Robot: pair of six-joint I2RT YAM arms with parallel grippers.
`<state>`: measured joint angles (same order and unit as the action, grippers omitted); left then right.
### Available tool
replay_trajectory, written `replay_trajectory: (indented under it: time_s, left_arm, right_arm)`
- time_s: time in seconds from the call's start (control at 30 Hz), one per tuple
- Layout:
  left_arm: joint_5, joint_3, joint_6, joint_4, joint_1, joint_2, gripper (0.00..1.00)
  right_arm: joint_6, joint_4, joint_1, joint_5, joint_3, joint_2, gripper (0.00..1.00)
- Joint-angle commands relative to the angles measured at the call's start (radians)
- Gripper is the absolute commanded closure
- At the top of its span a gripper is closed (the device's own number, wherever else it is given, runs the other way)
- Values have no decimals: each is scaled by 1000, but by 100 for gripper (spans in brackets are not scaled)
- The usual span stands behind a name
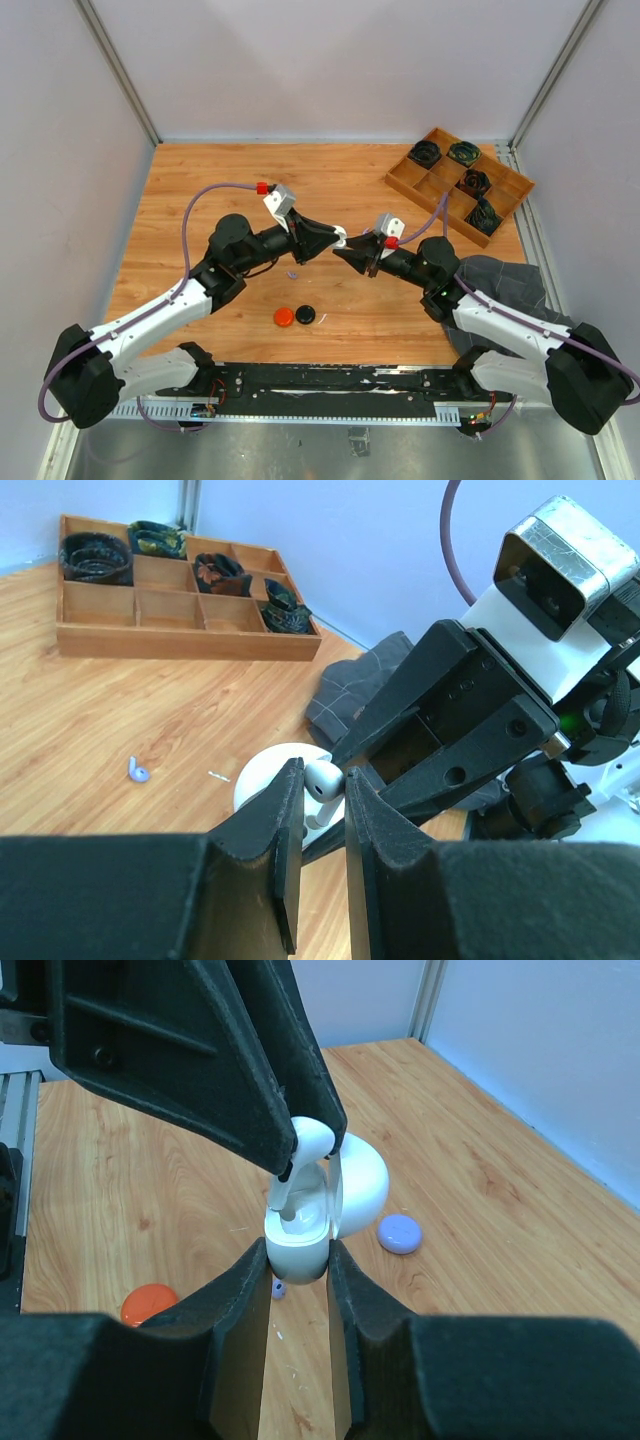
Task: Insert the wireless bluetooth earbuds into the charging case
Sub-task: Place the earbud in the charging case.
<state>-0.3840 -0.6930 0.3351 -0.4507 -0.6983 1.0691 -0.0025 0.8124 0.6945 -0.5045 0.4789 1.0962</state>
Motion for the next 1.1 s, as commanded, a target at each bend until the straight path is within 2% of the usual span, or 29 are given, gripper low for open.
replay_trajectory:
  time_s: [0.0,0.67,1.07]
  left_arm:
    - [30,11,-29,-38,-20,6,79]
    - [123,35,-68,-22,-58,-17,77]
    - [326,13,-27,61,-142,-31,72]
  right_arm:
    - [2,48,15,13,21,-22,99]
    - [1,56,15,51,6,-48,99]
    - [-18,74,14,114,-18,-52,99]
